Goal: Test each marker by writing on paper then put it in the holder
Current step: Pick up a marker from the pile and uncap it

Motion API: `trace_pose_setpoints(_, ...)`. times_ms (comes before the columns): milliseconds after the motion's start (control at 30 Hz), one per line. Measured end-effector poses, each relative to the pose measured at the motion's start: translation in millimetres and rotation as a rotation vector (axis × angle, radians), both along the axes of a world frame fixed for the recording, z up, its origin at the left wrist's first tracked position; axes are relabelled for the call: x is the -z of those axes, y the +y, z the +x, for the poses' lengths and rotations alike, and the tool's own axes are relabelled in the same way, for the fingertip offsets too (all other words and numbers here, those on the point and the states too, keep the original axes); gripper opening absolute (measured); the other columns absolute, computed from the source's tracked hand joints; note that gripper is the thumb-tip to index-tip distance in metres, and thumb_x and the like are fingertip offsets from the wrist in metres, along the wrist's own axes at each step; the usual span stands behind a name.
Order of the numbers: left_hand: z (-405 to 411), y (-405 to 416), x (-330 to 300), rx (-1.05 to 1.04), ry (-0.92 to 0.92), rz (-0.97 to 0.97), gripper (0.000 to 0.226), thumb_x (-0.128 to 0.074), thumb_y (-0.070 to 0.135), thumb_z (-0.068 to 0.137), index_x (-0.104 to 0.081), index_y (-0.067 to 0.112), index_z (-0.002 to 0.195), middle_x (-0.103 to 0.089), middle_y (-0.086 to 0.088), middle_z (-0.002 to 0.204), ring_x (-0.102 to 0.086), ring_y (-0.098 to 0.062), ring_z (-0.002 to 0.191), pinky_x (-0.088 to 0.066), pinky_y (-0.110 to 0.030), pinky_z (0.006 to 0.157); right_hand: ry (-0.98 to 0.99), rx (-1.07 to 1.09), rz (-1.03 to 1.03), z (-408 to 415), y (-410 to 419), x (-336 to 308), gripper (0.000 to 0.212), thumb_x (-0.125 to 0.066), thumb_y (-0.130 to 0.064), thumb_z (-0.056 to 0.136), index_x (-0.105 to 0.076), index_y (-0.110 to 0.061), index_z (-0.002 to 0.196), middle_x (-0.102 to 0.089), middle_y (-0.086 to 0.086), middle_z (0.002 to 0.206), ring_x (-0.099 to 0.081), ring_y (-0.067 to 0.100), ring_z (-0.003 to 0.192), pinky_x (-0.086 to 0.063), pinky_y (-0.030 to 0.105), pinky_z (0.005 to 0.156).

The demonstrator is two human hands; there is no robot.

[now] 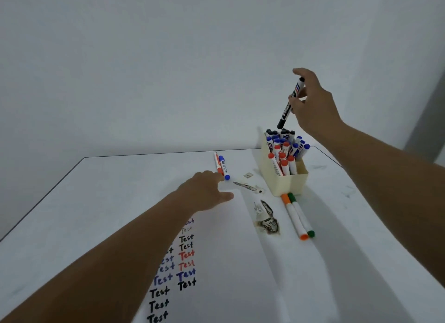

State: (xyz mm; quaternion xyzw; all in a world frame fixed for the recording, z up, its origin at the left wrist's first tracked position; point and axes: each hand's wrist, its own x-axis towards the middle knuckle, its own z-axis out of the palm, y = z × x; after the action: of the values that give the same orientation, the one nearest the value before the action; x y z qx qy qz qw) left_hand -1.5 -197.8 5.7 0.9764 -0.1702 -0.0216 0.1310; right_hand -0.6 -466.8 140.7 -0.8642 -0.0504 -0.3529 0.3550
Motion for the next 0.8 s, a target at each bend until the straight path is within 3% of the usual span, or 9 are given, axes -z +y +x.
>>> trace_pose_setpoints(100, 15, -9, 9, -0.013, 0.066, 0.045, 0.08, -0.053, 0.071, 0.087, -0.035, 0.028, 0.152, -0.038, -0.002, 0.154, -0.033, -0.022, 0.141, -0.035, -0.044, 0.112, 0.004, 0.018, -0.061, 15, -7, 2, 0.048, -0.051, -0.01, 0.1, -0.041, -0.033, 0.141, -0.059, 0.003, 0.107, -0.064, 0.032, 0.087, -0.047, 0.027, 0.061)
trace_pose_setpoints(200, 24, -13, 21, -0.04, 0.025, 0.099, 0.079, -0.045, 0.077, 0.087, -0.04, 0.028, 0.148, -0.044, -0.001, 0.148, -0.037, -0.024, 0.136, -0.037, -0.043, 0.108, 0.002, 0.034, -0.099, 32, -12, 3, 0.043, -0.051, -0.01, 0.1, -0.043, -0.029, 0.137, -0.061, 0.008, 0.109, -0.063, 0.031, 0.089, -0.041, 0.02, 0.06)
trace_pose_setpoints(433, 27, -5, 56, -0.031, -0.153, 0.075, 0.063, -0.033, 0.073, 0.091, -0.046, 0.034, 0.138, -0.044, 0.009, 0.143, -0.039, -0.018, 0.131, -0.03, -0.041, 0.106, 0.129, 0.051, -0.188, 63, -21, 19, 0.039, -0.05, -0.01, 0.102, -0.042, -0.024, 0.137, -0.061, 0.011, 0.1, -0.058, 0.023, 0.074, -0.043, 0.028, 0.058)
trace_pose_setpoints(633, 27, -4, 62, -0.034, -0.187, 0.026, 0.061, -0.033, 0.071, 0.092, -0.045, 0.035, 0.14, -0.042, 0.012, 0.144, -0.036, -0.016, 0.134, -0.027, -0.04, 0.11, 0.185, 0.026, -0.121, 83, -28, 10, 0.044, -0.054, -0.012, 0.1, -0.041, -0.025, 0.14, -0.061, 0.01, 0.1, -0.062, 0.024, 0.08, -0.046, 0.025, 0.061)
trace_pose_setpoints(800, 27, -3, 63, -0.032, -0.211, 0.008, 0.06, -0.033, 0.07, 0.093, -0.045, 0.034, 0.14, -0.042, 0.011, 0.145, -0.036, -0.015, 0.134, -0.026, -0.04, 0.111, 0.305, 0.018, -0.199, 91, -25, 14, 0.045, -0.06, -0.015, 0.098, -0.043, -0.024, 0.14, -0.061, 0.008, 0.108, -0.063, 0.022, 0.08, -0.046, 0.026, 0.061)
